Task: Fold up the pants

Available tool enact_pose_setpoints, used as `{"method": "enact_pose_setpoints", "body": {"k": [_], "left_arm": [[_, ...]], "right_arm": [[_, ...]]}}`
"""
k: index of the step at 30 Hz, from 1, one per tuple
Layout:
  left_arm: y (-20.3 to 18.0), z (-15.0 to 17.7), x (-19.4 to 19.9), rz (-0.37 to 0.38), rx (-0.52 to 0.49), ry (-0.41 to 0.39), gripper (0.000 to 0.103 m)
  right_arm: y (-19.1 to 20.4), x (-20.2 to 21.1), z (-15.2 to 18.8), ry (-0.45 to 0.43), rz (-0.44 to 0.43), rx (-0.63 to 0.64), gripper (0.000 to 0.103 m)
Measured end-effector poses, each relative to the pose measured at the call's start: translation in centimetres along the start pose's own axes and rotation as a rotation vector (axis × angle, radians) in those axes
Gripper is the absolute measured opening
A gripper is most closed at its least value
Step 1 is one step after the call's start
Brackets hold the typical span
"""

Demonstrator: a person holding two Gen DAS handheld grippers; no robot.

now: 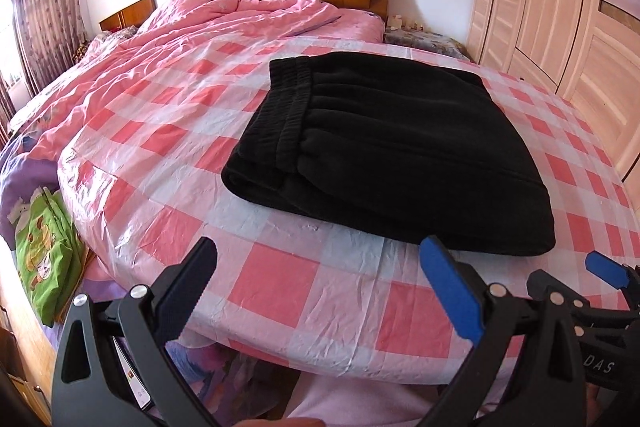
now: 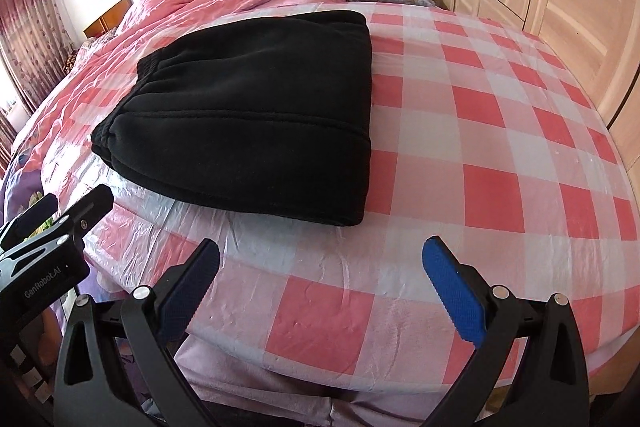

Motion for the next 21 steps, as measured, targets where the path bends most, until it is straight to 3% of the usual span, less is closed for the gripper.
{"method": "enact_pose_setpoints", "body": {"k": [21], "left_arm": [[0.01, 0.08, 0.03, 0.005, -0.001, 0.005, 0.101]], "right_arm": [[0.12, 0.02, -0.01, 0.003, 0.000, 0.003, 0.099]]}}
Point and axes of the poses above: each gripper's, at about its wrist camera, not at the fingertips, and x roughly against the way its jaws point, y to its left, z to its underside, the point moved 2 cm from there along -x, roughly the way its jaws point, and after that the axes turned 6 degrees about -x, right-handed, at the moved point
